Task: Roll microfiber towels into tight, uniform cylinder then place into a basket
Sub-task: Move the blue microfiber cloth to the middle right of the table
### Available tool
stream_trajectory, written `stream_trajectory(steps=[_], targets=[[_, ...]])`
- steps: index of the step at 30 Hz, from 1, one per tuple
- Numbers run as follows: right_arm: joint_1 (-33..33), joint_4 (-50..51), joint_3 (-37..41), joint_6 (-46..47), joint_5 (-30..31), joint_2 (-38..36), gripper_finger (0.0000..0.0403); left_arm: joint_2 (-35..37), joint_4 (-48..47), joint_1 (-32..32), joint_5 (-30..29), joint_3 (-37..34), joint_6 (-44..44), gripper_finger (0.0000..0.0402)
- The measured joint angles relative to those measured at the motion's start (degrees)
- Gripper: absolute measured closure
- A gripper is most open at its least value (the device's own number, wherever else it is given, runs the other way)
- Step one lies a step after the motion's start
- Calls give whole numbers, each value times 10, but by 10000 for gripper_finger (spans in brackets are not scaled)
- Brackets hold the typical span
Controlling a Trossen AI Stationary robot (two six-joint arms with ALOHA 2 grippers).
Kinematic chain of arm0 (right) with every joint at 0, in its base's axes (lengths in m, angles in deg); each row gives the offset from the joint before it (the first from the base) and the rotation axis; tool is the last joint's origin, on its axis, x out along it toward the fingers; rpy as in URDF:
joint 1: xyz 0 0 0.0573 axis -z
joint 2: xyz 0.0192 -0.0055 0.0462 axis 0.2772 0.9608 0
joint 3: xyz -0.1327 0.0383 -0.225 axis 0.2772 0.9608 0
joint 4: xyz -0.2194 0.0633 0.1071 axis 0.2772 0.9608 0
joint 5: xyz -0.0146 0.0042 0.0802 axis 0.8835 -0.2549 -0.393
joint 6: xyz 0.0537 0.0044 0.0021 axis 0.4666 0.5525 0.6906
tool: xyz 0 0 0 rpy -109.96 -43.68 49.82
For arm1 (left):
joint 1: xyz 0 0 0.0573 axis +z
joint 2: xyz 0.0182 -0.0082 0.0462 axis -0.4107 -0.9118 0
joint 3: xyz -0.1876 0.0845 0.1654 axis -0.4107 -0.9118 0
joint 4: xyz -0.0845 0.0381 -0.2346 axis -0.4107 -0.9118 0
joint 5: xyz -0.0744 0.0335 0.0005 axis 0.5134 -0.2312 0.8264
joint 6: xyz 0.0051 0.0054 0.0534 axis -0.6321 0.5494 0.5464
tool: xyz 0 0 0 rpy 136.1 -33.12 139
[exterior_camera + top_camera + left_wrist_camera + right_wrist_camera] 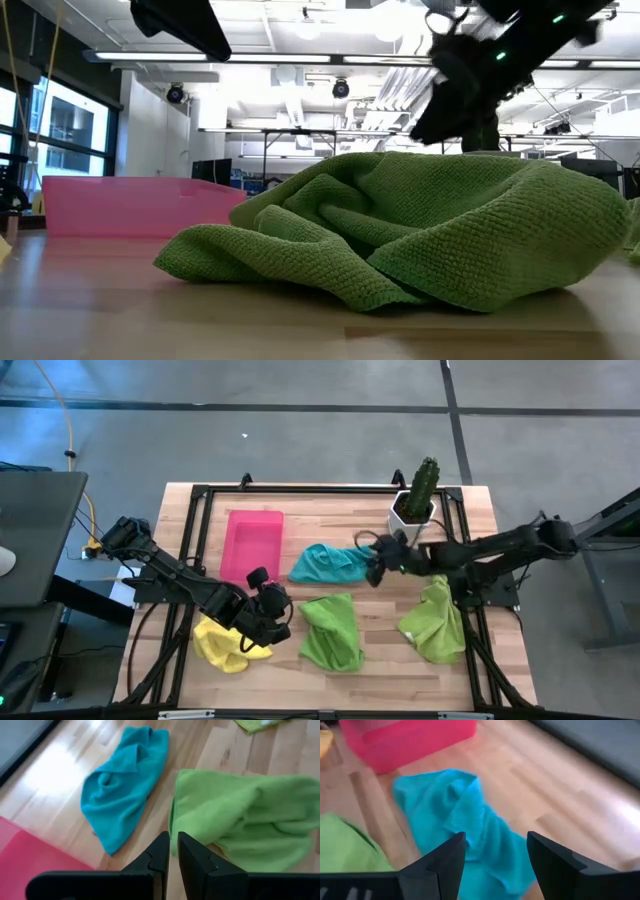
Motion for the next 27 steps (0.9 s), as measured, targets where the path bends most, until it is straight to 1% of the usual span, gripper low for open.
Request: stream_trajectory(steps=[2, 3, 6, 8, 16, 19, 22, 27], targets=[[22, -35, 0, 0, -56, 29, 199, 0, 0, -1, 10, 0, 0, 371], [28, -63, 0, 0, -69, 47, 199, 0, 0, -1, 13, 0, 0, 371], [38, -127, 0, 3, -61, 101, 199, 0, 0, -2, 14, 0, 0, 371], [46, -150, -4, 4, -58, 133, 199, 0, -1, -2, 14, 0, 0, 371], [69, -153, -54, -2, -63, 231, 199, 0, -4, -2, 13, 0, 0, 371], [72, -141, -71, -23, -70, 261, 199, 0, -4, -2, 11, 0, 0, 371], [72, -104, -89, -38, -78, 281, 199, 0, -5, -2, 10, 0, 0, 371], [72, 30, -104, -42, -77, 284, 199, 0, -7, -2, 10, 0, 0, 371]])
